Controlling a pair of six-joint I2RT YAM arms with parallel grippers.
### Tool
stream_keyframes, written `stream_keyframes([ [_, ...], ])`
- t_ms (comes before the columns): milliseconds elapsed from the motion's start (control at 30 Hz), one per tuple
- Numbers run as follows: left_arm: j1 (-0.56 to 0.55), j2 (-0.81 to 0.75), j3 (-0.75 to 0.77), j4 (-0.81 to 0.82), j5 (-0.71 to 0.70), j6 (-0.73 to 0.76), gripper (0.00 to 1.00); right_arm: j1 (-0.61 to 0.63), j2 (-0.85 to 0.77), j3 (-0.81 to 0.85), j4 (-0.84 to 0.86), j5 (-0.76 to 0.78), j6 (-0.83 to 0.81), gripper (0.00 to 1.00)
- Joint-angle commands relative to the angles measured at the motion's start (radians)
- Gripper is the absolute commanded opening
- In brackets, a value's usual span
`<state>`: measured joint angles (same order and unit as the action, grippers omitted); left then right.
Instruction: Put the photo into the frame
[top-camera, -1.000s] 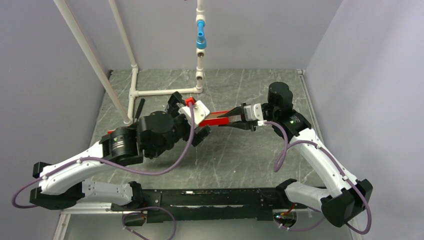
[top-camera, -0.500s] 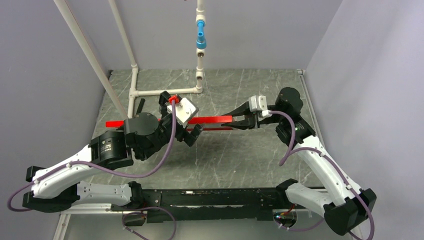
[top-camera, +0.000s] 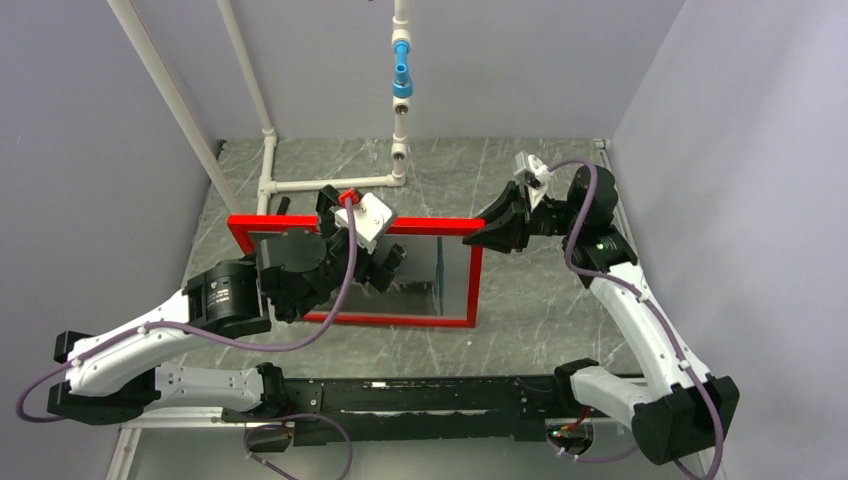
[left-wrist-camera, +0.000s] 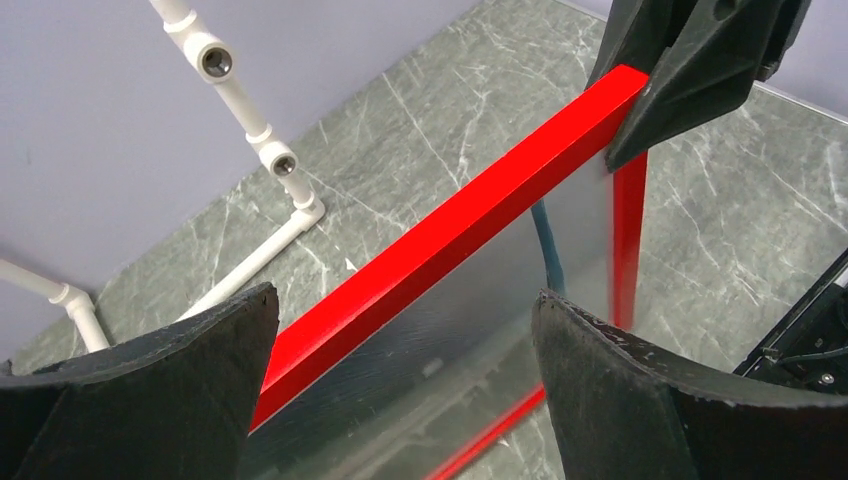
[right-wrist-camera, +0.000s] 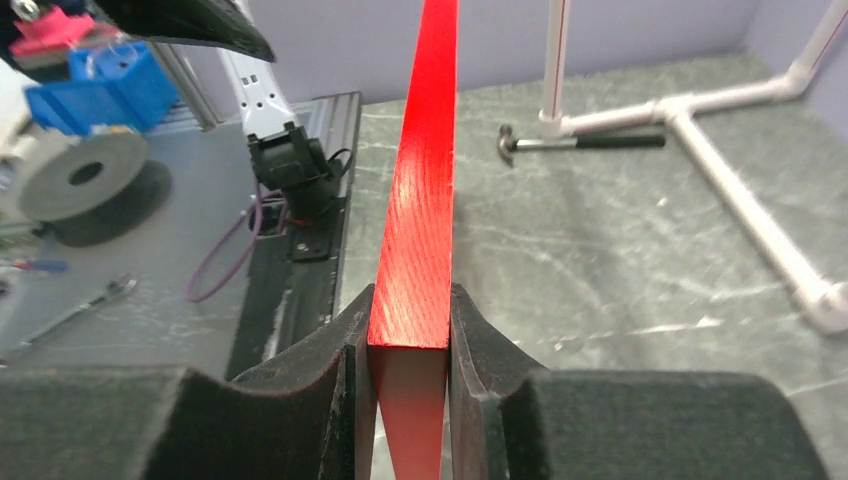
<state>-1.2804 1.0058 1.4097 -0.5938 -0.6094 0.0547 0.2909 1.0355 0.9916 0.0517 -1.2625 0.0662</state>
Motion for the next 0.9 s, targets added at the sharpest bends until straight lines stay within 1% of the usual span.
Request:
stream_keyframes([
  [0,0.007,0.024,0.015,-0.043,-0.049,-0.077,0.99,-0.049,0.066,0.059,-0.203,-0.121,0.071,0.0],
  [67,0.023,0.043,0.026,-0.067,-0.028,-0.118,0.99,-0.068,0.11,0.107,-0.367,-0.085,-0.03,0.0],
  [167,0.059,0.078,0.038,-0.093,0.034,-0.174,0.99,-0.075,0.188,0.163,-0.565,-0.02,-0.162,0.0],
  [267,0.1,0.113,0.038,-0.106,0.1,-0.215,0.99,-0.08,0.262,0.206,-0.719,0.045,-0.254,0.0],
  [333,0.125,0.137,0.038,-0.114,0.137,-0.24,0.99,-0.087,0.297,0.215,-0.75,0.09,-0.278,0.0],
  [467,0.192,0.176,0.027,-0.125,0.228,-0.282,0.99,-0.11,0.317,0.173,-0.678,0.251,-0.22,0.0],
  [667,0.334,0.213,-0.046,-0.13,0.411,-0.36,0.99,-0.118,0.327,0.125,-0.585,0.605,-0.138,0.0],
  [733,0.384,0.221,-0.074,-0.127,0.464,-0.377,0.99,-0.118,0.324,0.095,-0.534,0.7,-0.115,0.0],
  [867,0.445,0.217,-0.116,-0.144,0.471,-0.396,0.99,-0.119,0.316,-0.006,-0.37,0.943,-0.07,0.0],
])
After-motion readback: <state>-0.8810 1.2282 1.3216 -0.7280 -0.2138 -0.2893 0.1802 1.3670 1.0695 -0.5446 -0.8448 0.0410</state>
